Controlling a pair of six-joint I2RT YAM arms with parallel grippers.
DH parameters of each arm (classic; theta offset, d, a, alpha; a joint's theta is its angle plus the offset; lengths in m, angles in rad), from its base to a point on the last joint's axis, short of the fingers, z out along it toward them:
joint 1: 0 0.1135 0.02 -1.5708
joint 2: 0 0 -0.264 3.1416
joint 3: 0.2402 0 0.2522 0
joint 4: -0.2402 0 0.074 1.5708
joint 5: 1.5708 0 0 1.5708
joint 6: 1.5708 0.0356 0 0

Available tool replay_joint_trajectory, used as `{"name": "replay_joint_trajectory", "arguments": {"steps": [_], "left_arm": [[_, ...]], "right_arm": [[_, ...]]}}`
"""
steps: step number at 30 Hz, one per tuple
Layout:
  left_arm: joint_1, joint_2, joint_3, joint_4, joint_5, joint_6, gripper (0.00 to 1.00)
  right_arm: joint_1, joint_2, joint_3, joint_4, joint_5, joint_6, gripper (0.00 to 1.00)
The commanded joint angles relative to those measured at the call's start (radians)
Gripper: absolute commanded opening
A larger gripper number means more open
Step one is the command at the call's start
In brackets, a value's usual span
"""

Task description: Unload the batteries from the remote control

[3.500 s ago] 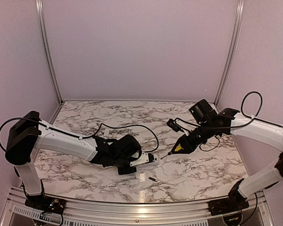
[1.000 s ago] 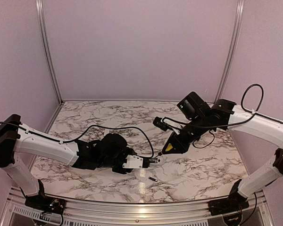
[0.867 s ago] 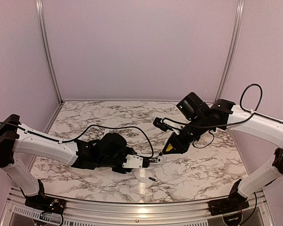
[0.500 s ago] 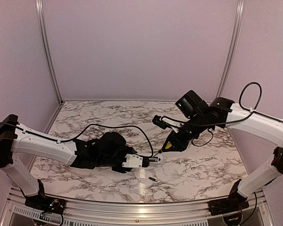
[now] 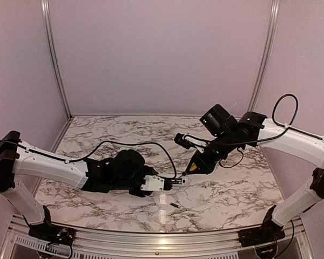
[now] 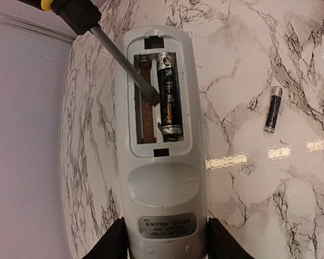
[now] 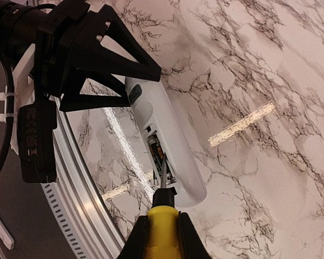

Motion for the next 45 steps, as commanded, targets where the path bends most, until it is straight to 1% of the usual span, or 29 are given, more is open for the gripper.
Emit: {"name": "replay_joint_trajectory", "arguments": {"steps": [1,20,23,36,45], "left_arm": [[-0.005,0.002,0.034,0.013,0.008,0.011,0.0],[-0.006,0.004,0.054,-0.016,0.038,0.016,0.0],[-0.006,0.007,0.062,-0.021,0.042,0.016,0.0],[-0.005,0.006,0.044,0.005,0.023,0.086,0.0],[-0.006,-0.002,0.033,0.049,0.009,0.113,0.0]], "right_arm": [[0.005,0.017,0.043,-0.019,0.035,-0.015,0.0],[0.007,0.033,0.075,-0.056,0.091,-0.042,0.0],[0.026,0.042,0.077,-0.065,0.102,-0.053,0.0],[0.034,0.055,0.074,-0.071,0.006,-0.084,0.0],[0.034,0.071,0.073,-0.084,0.025,-0.104,0.0]]}}
